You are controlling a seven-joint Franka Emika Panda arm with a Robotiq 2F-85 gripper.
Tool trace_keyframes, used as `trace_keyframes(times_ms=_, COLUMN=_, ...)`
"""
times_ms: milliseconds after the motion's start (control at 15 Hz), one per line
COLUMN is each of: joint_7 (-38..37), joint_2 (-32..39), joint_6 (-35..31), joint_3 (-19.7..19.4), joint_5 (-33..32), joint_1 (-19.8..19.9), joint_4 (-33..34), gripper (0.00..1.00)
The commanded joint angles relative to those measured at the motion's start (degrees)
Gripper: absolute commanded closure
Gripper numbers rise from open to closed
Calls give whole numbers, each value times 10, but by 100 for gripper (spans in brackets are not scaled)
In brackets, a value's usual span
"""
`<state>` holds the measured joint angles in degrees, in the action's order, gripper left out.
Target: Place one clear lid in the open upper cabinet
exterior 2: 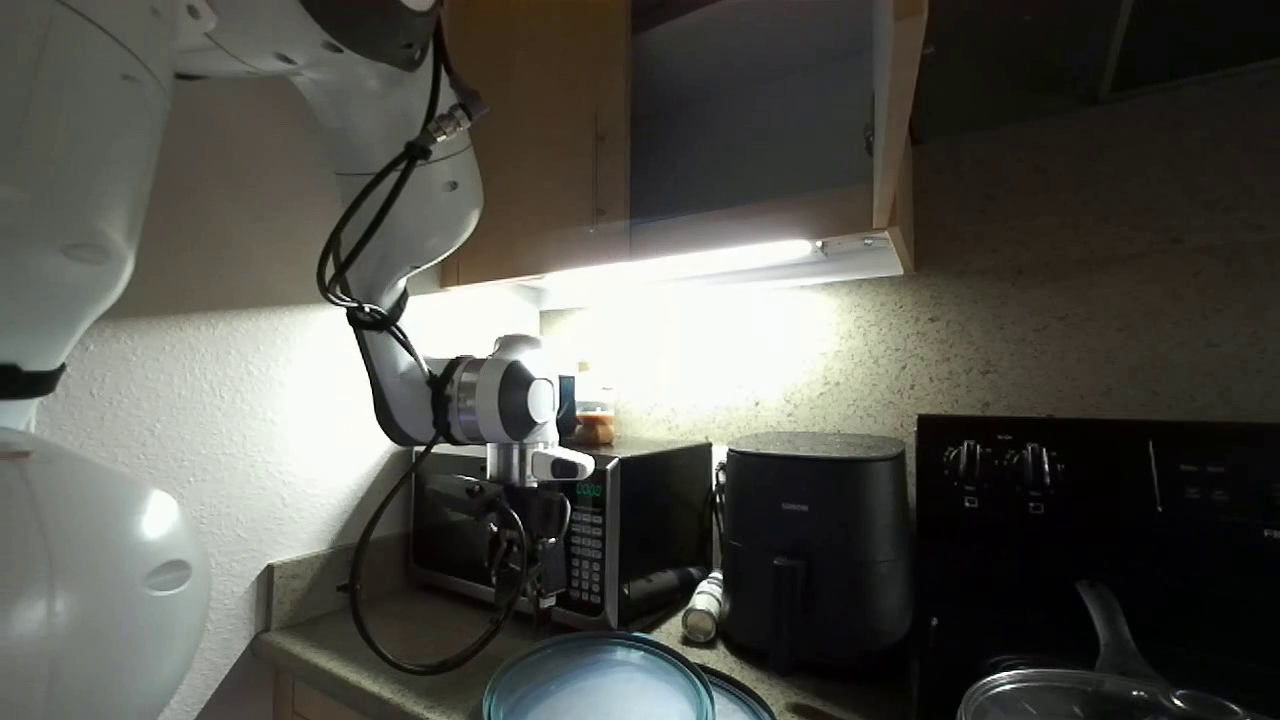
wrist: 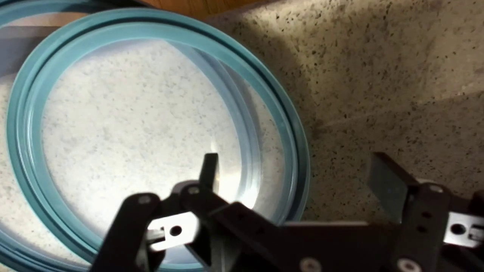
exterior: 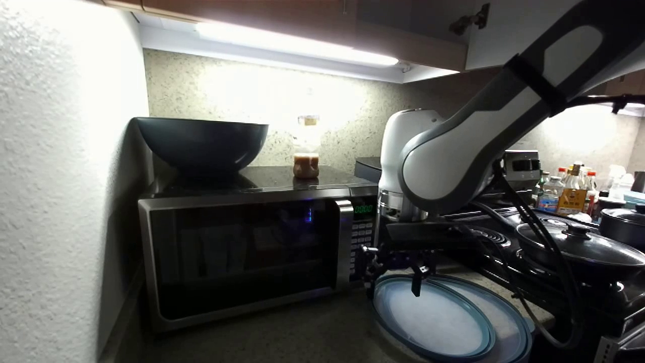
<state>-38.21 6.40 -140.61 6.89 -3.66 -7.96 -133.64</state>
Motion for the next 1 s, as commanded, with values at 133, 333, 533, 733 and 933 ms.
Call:
trace_keyframes(times_ms=133, joint_7=-39, joint_2=49, joint_6=18, joint_3=-13, joint_5=-34, joint_1=-23, joint_4=37, gripper=0)
trace_keyframes(times_ms=333, joint_7=-38, joint_2=75, joint_6=25, joint_3=-23, joint_5=-31, joint_1=-29, joint_4=50, gripper=0)
trace_keyframes(times_ms=533, joint_7=-40, joint_2=102, joint_6=39, joint_3=-37, joint_5=-28, joint_1=-33, joint_4=67, gripper=0)
trace_keyframes(times_ms=733, joint_7=-37, joint_2=122, joint_6=55, joint_3=-46, joint_5=-22, joint_1=-36, joint_4=83, gripper=0)
trace_keyframes(times_ms=933, joint_7=-32, joint_2=133, joint_6=65, joint_3=-51, joint_5=-15, joint_1=-38, joint_4=95, gripper=0)
